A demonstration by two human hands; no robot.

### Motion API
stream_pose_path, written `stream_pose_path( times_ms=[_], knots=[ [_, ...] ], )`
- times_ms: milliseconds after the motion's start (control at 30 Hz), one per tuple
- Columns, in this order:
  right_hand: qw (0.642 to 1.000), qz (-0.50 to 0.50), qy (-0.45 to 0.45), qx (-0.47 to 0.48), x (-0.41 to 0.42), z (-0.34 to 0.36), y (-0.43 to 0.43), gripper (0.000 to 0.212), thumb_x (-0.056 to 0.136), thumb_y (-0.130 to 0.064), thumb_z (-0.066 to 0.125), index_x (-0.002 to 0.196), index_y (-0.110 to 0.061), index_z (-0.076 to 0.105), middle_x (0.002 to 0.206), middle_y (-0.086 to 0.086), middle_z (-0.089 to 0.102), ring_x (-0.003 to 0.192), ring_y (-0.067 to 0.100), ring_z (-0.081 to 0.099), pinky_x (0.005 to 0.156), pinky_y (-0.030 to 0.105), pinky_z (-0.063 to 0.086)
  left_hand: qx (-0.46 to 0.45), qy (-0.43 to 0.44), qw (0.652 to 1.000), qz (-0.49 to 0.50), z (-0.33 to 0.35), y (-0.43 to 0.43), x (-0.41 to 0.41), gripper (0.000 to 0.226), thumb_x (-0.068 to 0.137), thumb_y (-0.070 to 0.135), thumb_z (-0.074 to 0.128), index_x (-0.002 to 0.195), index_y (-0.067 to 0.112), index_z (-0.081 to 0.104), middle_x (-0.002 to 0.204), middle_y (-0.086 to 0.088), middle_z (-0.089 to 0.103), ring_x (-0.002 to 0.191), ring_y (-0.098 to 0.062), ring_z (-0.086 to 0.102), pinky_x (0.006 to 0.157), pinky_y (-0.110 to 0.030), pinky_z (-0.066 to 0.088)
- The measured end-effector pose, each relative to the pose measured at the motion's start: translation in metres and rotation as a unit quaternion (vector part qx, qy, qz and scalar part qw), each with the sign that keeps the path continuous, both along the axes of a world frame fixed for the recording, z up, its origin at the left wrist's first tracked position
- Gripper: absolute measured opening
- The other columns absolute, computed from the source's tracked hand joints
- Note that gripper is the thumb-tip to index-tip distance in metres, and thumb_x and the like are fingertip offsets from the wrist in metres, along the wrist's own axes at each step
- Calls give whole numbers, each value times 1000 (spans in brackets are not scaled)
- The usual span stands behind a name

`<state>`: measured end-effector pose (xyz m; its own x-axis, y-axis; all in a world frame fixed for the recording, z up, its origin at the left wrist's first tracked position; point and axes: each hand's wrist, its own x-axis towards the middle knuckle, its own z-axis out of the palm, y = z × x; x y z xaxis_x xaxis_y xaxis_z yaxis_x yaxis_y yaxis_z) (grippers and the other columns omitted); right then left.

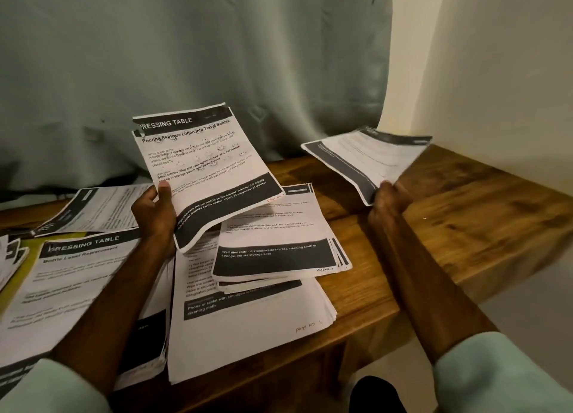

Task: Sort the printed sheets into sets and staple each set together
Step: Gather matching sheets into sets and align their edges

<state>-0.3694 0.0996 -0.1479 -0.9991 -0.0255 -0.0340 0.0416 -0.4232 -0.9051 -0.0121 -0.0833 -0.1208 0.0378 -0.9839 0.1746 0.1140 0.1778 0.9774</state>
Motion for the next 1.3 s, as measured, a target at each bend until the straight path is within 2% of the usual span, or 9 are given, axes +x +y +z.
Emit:
stream_pose_path(
  times_ms=[133,267,567,667,800,900,1033,1167,1300],
  knots=[
    [982,148,88,79,27,14,2,21,91,-15,60,88,-27,78,95,-2,79,90,22,76,77,45,64,30,15,999,-11,3,2,0,21,104,38,58,108,22,71,100,0,74,83,-14,72,67,-28,57],
    [943,277,143,114,65,28,8,17,101,-13,58,106,-15,75,101,2,79,88,24,77,75,43,64,43,18,999,-23,4,3,-1,18,102,39,62,96,25,72,95,1,76,85,-19,75,77,-36,61],
    [832,499,85,229,82,42,12,27,95,-5,65,120,-16,68,102,11,77,74,19,77,58,28,59,58,-36,994,-88,3,21,-23,27,103,36,59,121,18,69,93,-2,74,79,-16,71,64,-29,58],
    [809,531,71,242,83,38,11,28,96,-7,64,124,-13,65,106,16,77,85,28,77,62,33,62,72,-50,991,-103,0,28,-29,21,104,30,58,116,16,67,85,2,70,70,-13,68,46,-19,52],
    [771,581,57,254,83,35,13,26,99,-18,66,123,-10,68,110,17,76,100,36,75,83,46,63,93,-60,988,-106,-3,27,-30,26,103,29,60,120,10,69,98,-8,75,78,-21,72,62,-32,57],
    [772,580,77,250,82,35,16,29,100,-27,65,118,-5,73,110,16,76,101,36,75,90,49,60,98,-66,988,-104,-3,26,-29,25,104,29,59,119,11,69,97,-7,74,79,-21,72,62,-32,56],
    [783,548,120,270,86,35,19,26,100,-23,64,111,-2,75,102,12,78,89,28,77,65,31,62,95,-69,988,-102,-2,28,-28,21,104,29,59,118,15,67,94,-4,72,79,-20,71,61,-32,56],
    [793,546,109,247,87,37,21,24,101,-21,64,110,-1,74,101,13,78,90,29,77,77,39,63,94,-78,987,-106,-2,29,-29,26,104,31,58,121,14,67,103,-8,74,86,-25,73,70,-37,61],
    [811,533,97,221,87,38,20,21,100,-17,62,108,-2,74,99,13,79,83,25,78,66,34,64,97,-82,987,-98,0,31,-29,18,104,31,58,111,18,67,103,-9,74,91,-28,74,81,-45,62]
  ],
)
